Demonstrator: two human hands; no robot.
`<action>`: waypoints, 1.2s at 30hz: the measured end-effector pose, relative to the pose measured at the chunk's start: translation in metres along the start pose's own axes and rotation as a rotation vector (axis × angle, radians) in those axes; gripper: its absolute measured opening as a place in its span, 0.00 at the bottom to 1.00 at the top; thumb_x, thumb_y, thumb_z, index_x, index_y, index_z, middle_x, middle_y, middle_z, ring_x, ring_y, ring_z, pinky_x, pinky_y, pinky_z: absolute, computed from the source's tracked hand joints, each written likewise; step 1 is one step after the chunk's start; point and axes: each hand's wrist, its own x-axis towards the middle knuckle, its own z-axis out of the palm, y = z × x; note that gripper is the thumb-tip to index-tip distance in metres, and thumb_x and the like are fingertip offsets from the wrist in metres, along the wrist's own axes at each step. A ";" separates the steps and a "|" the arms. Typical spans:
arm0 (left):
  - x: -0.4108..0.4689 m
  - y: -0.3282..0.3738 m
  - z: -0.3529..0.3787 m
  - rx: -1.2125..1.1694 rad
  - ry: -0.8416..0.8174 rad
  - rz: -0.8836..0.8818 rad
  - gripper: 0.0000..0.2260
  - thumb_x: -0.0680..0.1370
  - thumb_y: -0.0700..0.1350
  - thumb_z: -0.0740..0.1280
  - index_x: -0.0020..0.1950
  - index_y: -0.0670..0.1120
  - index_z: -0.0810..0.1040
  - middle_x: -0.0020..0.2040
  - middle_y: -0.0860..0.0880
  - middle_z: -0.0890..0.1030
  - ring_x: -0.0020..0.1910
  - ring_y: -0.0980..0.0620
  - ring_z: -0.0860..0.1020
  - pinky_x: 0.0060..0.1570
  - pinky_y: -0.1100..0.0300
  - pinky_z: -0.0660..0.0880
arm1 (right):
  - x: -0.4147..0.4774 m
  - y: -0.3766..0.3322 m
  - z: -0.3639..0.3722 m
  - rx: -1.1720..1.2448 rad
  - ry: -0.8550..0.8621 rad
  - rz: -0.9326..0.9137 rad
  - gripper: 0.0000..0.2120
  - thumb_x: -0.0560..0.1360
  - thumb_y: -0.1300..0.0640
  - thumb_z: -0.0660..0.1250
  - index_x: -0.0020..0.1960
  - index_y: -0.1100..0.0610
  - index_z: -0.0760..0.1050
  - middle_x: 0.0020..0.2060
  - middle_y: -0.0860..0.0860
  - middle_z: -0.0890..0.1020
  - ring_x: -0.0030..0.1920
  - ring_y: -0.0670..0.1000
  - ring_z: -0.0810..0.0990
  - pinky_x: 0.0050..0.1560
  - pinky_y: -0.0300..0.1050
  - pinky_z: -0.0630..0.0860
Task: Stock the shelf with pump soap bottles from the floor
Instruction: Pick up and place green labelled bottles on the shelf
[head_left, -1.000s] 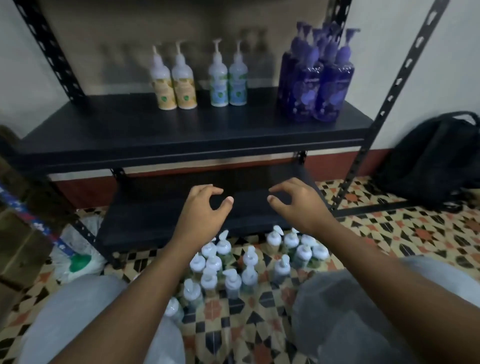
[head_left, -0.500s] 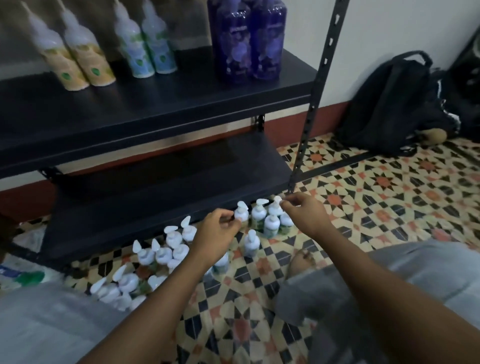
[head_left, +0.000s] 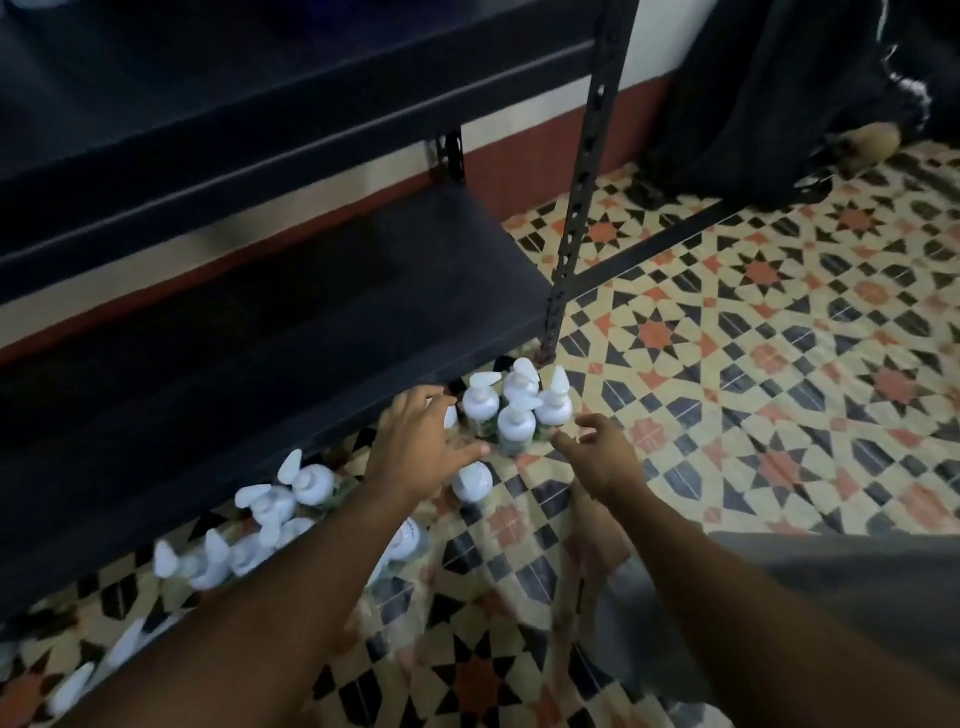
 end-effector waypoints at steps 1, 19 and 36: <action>0.009 -0.006 0.004 0.029 -0.035 0.017 0.36 0.70 0.68 0.72 0.71 0.49 0.73 0.71 0.51 0.70 0.71 0.48 0.66 0.69 0.52 0.63 | 0.009 0.003 0.005 -0.012 0.000 -0.002 0.28 0.75 0.42 0.72 0.70 0.54 0.71 0.54 0.54 0.82 0.54 0.57 0.82 0.56 0.57 0.80; 0.108 0.002 0.037 0.243 -0.160 0.110 0.24 0.72 0.56 0.75 0.61 0.49 0.70 0.53 0.45 0.82 0.51 0.40 0.80 0.45 0.50 0.76 | 0.089 0.018 0.017 -0.273 -0.103 -0.195 0.30 0.72 0.51 0.76 0.71 0.52 0.70 0.60 0.57 0.76 0.60 0.60 0.74 0.51 0.48 0.69; 0.111 -0.001 0.064 0.435 -0.027 0.197 0.27 0.73 0.50 0.76 0.63 0.49 0.62 0.48 0.46 0.85 0.43 0.41 0.83 0.34 0.53 0.68 | 0.109 0.018 0.026 -0.332 -0.100 -0.280 0.25 0.69 0.50 0.76 0.63 0.55 0.74 0.52 0.55 0.80 0.50 0.60 0.78 0.51 0.52 0.77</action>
